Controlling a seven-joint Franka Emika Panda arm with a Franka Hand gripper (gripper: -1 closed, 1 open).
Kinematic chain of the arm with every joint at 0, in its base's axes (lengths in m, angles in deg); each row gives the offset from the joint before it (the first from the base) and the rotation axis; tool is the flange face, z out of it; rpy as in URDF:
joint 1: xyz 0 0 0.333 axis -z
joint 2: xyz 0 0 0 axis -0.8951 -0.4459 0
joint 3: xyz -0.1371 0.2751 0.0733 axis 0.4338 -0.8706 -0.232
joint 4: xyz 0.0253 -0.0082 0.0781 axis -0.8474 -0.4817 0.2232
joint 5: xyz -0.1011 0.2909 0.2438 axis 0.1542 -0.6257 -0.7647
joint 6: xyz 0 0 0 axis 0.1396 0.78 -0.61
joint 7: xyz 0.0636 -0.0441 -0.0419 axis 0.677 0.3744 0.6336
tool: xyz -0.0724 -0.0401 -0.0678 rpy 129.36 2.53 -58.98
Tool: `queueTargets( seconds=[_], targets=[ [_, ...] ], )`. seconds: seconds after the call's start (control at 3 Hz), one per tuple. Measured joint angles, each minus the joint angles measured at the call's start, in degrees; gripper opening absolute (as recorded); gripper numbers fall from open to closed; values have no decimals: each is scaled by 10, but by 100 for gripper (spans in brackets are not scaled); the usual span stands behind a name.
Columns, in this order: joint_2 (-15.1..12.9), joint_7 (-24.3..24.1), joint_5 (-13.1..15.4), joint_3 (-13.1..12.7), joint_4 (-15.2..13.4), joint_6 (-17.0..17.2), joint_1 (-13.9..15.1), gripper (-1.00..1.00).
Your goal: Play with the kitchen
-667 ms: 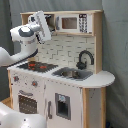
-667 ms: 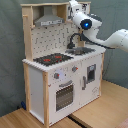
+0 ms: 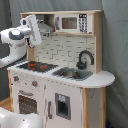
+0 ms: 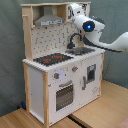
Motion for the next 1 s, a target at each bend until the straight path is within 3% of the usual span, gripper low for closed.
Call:
queueTargets(
  seconds=[0.67,1.0],
  targets=[
    [-1,9,-17,12,-56,82,-86,100],
    [-6,22,-45,17,-72,133,-127,100]
  ],
)
